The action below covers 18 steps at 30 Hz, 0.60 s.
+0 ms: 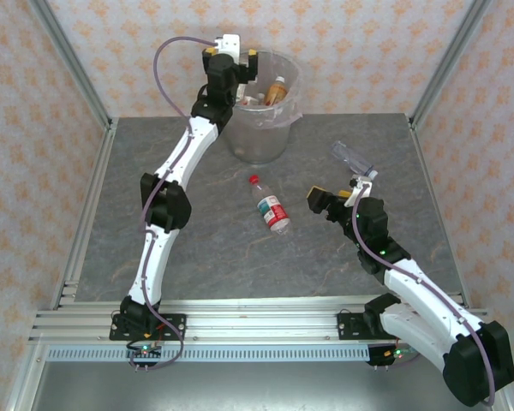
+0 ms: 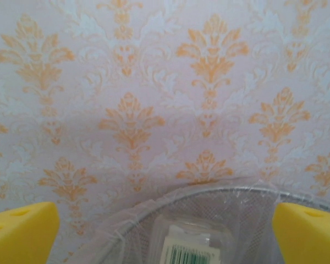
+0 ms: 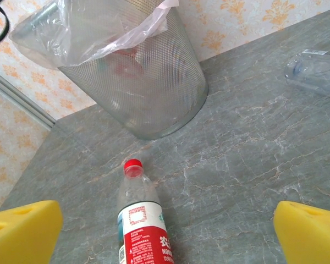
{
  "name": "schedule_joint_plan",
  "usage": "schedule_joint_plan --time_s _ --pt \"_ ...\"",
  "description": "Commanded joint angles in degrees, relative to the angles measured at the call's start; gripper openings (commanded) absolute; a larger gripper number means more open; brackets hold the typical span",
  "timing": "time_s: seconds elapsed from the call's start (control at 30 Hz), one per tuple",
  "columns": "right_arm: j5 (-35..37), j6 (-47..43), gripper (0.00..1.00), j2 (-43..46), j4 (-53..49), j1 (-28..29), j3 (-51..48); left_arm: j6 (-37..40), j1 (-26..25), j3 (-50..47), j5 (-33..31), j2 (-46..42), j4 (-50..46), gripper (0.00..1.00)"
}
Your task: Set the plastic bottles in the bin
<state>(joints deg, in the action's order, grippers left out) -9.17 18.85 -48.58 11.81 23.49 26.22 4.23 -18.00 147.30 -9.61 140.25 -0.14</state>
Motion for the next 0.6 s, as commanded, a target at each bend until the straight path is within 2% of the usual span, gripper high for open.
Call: schedule_joint_plan --time_s 0.0,0.27,0.43,0.57 --pt "1.5 -0.3 0.99 0.8 0.2 0.3 -0.8 -4.1 -0.1 3.5 1.2 -4.9 -4.1 1.00" --pt "10.9 1.5 0.99 -0.3 -3.3 0.3 0.8 -9.1 -0.4 5.8 3.0 -7.7 -16.7 1.00" --pt "12.0 0.8 0.99 -4.8 -6.8 0.3 4.5 -12.6 -0.5 4.1 3.8 -10.5 -23.0 1.00" --pt "10.6 -0.7 0.99 -10.5 -10.0 -0.1 8.9 -14.0 -0.4 -0.7 8.5 -14.5 -23.1 1.00"
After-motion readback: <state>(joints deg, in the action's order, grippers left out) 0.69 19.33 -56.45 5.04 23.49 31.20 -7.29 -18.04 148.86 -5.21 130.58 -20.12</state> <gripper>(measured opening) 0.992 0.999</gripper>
